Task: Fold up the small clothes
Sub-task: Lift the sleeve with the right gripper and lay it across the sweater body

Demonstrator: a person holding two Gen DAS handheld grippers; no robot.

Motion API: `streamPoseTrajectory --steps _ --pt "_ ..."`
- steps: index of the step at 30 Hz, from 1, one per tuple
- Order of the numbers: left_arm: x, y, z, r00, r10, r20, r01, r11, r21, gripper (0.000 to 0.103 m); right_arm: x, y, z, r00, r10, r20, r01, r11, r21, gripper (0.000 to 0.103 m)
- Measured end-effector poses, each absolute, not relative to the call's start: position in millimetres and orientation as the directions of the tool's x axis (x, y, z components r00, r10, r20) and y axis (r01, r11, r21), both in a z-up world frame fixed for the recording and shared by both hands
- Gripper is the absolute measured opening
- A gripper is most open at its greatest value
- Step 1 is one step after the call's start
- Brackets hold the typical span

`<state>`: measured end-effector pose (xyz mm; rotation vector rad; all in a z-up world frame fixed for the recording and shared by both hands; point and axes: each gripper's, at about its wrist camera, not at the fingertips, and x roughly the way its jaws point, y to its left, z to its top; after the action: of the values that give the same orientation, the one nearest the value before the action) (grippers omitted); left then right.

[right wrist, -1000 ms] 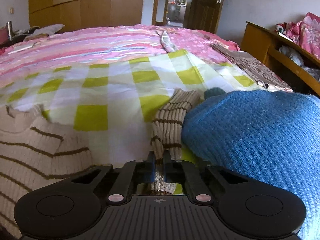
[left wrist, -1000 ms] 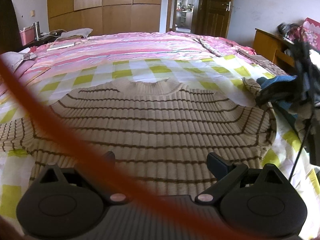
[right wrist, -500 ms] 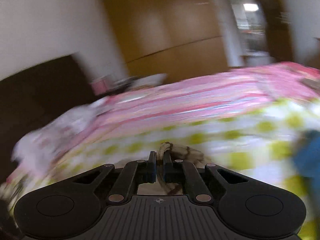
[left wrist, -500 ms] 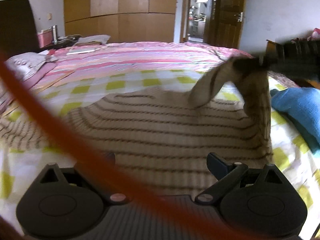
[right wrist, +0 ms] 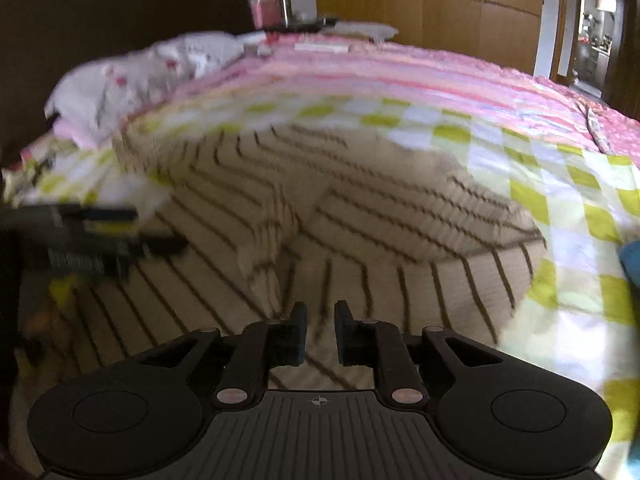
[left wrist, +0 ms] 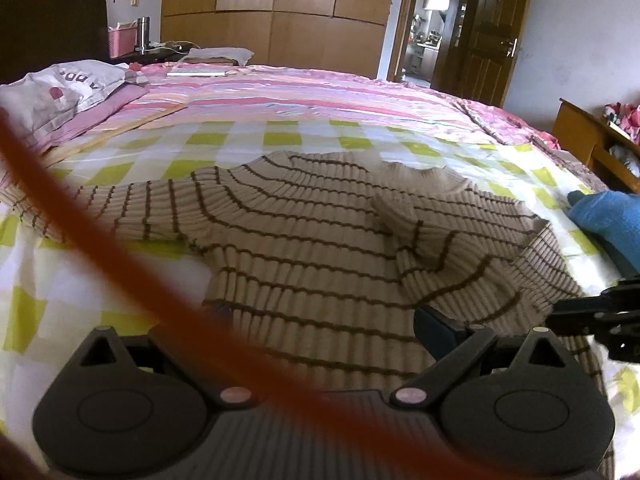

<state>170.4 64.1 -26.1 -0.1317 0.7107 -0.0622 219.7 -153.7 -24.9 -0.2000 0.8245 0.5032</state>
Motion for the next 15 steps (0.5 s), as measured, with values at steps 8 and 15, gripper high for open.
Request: streamPoseTrajectory --steps 8,15 --pt "172.4 64.7 -29.8 0.758 -0.104 -0.643 0.027 0.991 -0.129 0.102 235.0 -171.2 -20.7 0.667 0.243 -0.704 -0.383 0.923 -0.044 0.016" --pt "173.5 68.7 -29.5 0.766 -0.093 -0.636 0.022 0.993 -0.118 0.102 253.2 -188.1 -45.8 0.646 0.049 -0.762 -0.231 0.964 -0.134 0.016"
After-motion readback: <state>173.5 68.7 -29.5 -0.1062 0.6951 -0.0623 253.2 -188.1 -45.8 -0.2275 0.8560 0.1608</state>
